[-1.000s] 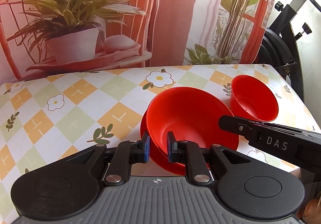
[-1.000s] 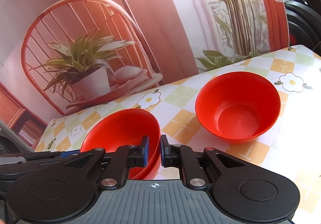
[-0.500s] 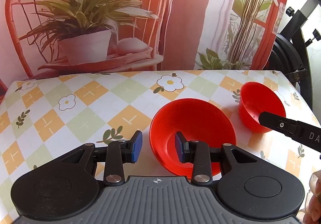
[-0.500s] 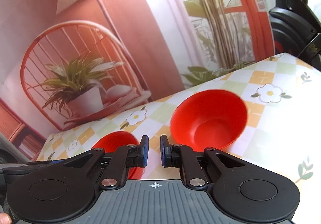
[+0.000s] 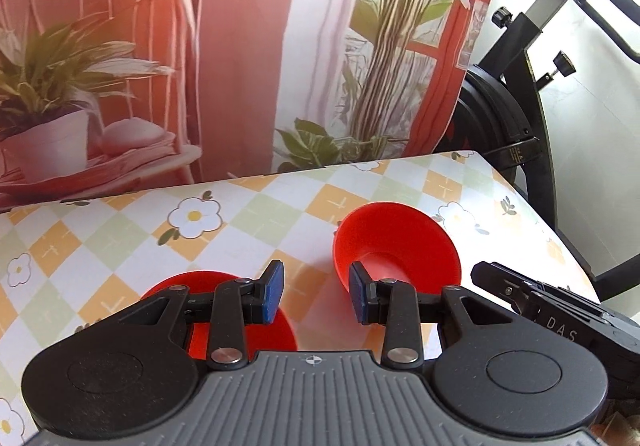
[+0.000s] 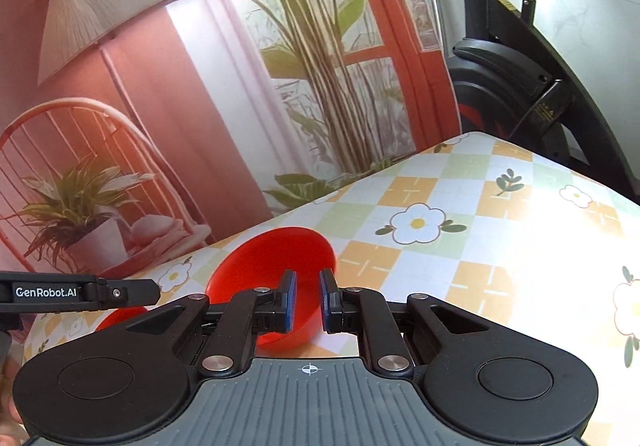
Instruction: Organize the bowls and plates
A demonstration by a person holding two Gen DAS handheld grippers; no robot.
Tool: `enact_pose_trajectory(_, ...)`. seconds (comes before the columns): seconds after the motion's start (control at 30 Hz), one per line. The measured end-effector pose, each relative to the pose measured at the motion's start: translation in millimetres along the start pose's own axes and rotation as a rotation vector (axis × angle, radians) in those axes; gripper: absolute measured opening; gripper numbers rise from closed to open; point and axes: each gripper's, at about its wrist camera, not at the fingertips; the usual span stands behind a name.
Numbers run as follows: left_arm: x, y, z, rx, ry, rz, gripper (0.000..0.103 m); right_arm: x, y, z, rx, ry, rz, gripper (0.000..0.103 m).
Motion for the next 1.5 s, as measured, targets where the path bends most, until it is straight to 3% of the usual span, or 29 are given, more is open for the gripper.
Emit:
enact_pose_trajectory(0.5,14,-63,-12,-0.111,0.008,0.009,0.037,17,-34,4,-0.056,-0.076,-0.023,0.017)
enact_pose_trajectory(0.73,11,-71,-4,-0.125,0.052,0.041,0.034,15,-36,6,-0.051,-0.071,-0.041,0.010)
enact_pose_trajectory(0.8,13,-69,-1,-0.114,0.040,0.041,0.019,16,-35,7,-0.051,-0.080,-0.046,0.009)
enact_pose_trajectory(0.83,15,-68,0,-0.111,0.026,0.027,0.017,16,-34,7,-0.051,-0.081,-0.044,0.009)
enact_pose_trajectory(1.03,16,-52,5,-0.097,0.017,0.028,0.017,13,-21,9,-0.032,-0.088,-0.053,0.009)
enact_pose_trajectory(1.5,3,31,13,-0.008,-0.003,0.010,0.017,-28,29,6,0.018,-0.052,-0.105,0.009)
Point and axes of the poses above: each gripper's, at about its wrist camera, not at the fingertips, and y roughly against the way its jaws point, x to its right, z to its underside, and after that the axes turned 5 degrees about -x, right-handed
